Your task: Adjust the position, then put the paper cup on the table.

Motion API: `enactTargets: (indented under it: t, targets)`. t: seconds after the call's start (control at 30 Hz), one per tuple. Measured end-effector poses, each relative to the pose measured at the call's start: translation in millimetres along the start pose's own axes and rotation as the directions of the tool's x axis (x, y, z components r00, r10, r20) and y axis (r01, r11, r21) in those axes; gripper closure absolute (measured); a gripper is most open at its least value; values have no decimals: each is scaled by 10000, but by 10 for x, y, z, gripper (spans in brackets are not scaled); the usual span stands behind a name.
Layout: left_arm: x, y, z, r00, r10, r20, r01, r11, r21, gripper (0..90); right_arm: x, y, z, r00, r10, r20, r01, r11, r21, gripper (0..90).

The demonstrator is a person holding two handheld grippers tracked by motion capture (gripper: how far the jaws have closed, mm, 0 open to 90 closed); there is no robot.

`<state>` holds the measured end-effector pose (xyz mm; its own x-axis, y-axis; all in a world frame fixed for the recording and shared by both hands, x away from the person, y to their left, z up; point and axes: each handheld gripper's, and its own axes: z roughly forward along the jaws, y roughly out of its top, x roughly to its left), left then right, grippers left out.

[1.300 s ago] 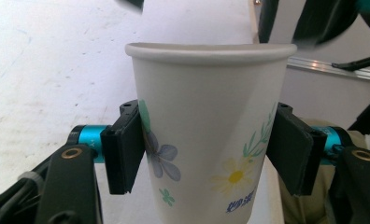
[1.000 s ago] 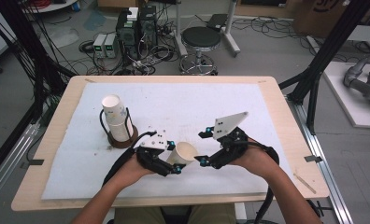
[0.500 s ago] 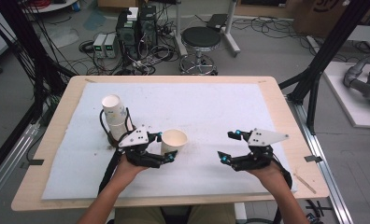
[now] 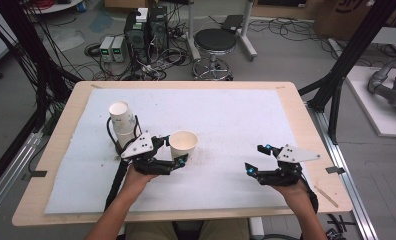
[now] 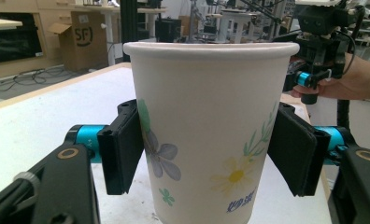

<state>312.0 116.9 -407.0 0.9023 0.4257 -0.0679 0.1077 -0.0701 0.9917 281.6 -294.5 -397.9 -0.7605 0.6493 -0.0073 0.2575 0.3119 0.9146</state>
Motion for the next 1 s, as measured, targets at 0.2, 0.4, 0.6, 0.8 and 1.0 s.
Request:
enactTargets:
  t: [0.2,0.4,0.6,0.8,1.0]
  targets:
    - [0,-23,2,10000,36,-71,-36,10000,-40,316,3,0,18,10000,9,62,-10,10000,39,218]
    - [-6,-23,1,9997,98,-246,-104,9996,-252,316,19,13,28,9999,-108,-23,108,9999,12,218]
    - [25,-15,6,9988,175,-454,-195,9989,-435,315,20,15,26,10000,-57,-4,57,10000,5,219]
    - [57,-1,46,9981,64,-609,-97,9985,-535,310,27,15,25,10000,-49,-10,49,10000,-20,219]
    - [127,-22,134,9958,-154,-900,92,9976,-691,307,27,5,17,10000,-22,31,22,10000,7,219]
